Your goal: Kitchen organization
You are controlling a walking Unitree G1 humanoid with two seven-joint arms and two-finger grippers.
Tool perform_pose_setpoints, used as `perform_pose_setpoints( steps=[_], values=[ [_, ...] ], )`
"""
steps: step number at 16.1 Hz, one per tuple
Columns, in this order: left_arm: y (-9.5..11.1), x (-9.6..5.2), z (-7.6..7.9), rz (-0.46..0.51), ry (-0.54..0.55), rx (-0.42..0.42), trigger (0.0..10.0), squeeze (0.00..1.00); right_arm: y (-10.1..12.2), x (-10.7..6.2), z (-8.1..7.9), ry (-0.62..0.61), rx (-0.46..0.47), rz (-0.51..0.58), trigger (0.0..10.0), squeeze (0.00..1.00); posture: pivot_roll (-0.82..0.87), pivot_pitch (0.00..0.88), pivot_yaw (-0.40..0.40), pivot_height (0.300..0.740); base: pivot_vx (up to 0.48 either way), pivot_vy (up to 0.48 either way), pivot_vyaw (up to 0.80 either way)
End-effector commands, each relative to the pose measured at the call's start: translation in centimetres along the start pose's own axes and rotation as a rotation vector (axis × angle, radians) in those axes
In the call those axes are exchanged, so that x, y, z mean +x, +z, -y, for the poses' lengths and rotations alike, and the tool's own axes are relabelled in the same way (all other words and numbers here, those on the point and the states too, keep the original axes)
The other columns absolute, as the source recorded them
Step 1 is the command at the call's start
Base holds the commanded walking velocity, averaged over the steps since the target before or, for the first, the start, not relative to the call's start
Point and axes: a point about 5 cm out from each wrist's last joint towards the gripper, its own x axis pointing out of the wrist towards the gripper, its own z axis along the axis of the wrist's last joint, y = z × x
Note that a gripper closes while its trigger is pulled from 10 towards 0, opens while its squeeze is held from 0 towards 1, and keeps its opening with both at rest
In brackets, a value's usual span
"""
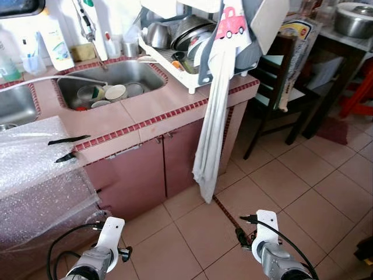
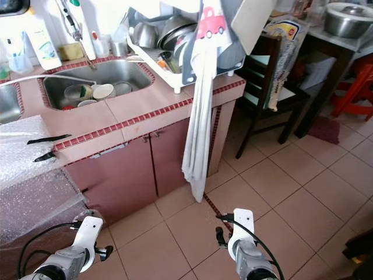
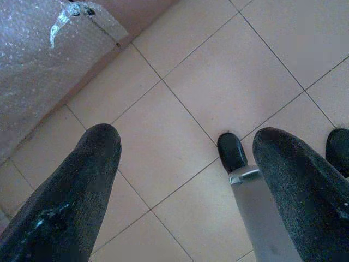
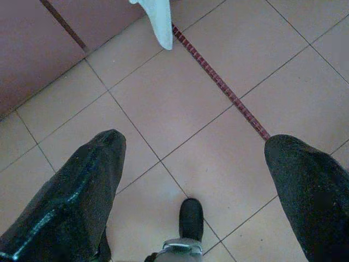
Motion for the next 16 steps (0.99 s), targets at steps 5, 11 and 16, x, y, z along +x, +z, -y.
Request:
perform_pose_setpoints(
  steps=[5,11,16],
  values=[
    [0.16,-0.06,-0.48,-0.001,0.006,0.025,10.0,0.00,-0.14,-0.03,-0.02,-0.013,0.051,0.008,10.0,0.00,-0.07,0.000,0.065,0.740,0.000,0.000,0.00],
    [0.11,-0.11,-0.83,-0.003,0.018,0.017,10.0,0.00,-0.10,0.00,-0.21,-0.012,0.055,0.007,10.0,0.00,-0.07,0.000,0.068,0.740,0.000,0.000,0.00],
    [-0.07,-0.10,-0.80,-0.004,0.021,-0.031,10.0,0.00,-0.14,0.01,-0.28,-0.007,0.040,0.002,10.0,0.00,-0.07,0.000,0.050,0.740,0.000,0.000,0.00]
  ],
)
